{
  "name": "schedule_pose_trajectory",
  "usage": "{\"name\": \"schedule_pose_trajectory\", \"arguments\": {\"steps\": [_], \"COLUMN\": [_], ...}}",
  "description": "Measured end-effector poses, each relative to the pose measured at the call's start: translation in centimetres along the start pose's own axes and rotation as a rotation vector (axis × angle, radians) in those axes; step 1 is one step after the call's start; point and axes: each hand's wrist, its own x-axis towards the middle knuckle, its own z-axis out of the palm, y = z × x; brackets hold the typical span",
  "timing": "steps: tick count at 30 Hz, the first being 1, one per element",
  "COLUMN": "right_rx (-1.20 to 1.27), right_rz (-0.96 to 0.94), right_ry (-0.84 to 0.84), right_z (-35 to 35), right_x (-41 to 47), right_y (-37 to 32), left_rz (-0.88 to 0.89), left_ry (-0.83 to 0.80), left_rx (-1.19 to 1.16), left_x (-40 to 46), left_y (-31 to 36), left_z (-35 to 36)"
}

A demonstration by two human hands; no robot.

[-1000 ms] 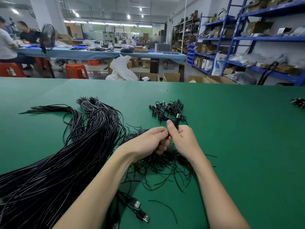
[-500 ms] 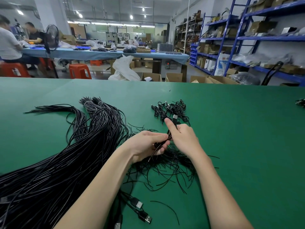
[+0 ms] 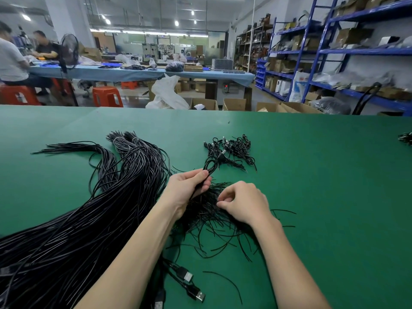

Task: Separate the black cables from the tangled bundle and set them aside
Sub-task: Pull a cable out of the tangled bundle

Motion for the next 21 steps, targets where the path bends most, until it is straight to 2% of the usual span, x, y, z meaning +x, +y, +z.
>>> {"name": "schedule_pose_trajectory", "arguments": {"steps": [6,11,13,16,21], "right_rx": [0.033,0.432,0.394,0.176,-0.010], "right_rz": [-0.012,-0.009,-0.020,-0.033,-0.028], "right_ry": [0.019,0.081,0.019,-0.076,0.005], "right_z": [-0.7,-1.0,-0.9,-1.0,-0.3], "right_x": [-0.2,0.0,-0.1,-0.5,-1.0], "right_y": [0.5,1.3,1.4,1.2,0.1], "left_rz": [0.001,-0.004,-0.007,-0.003,-0.002], "left_ry": [0.032,0.037,0.051,0.069,0.089], "left_rx": [-0.043,-0.119,-0.130,-0.127,-0.138], "left_x": [0.3,0.1,0.0,0.0,0.0], "left_y": [0.0,0.1,0.1,0.1,0.1], "left_z": [-0.4,-0.5,-0.4,-0.3,-0.6]}}
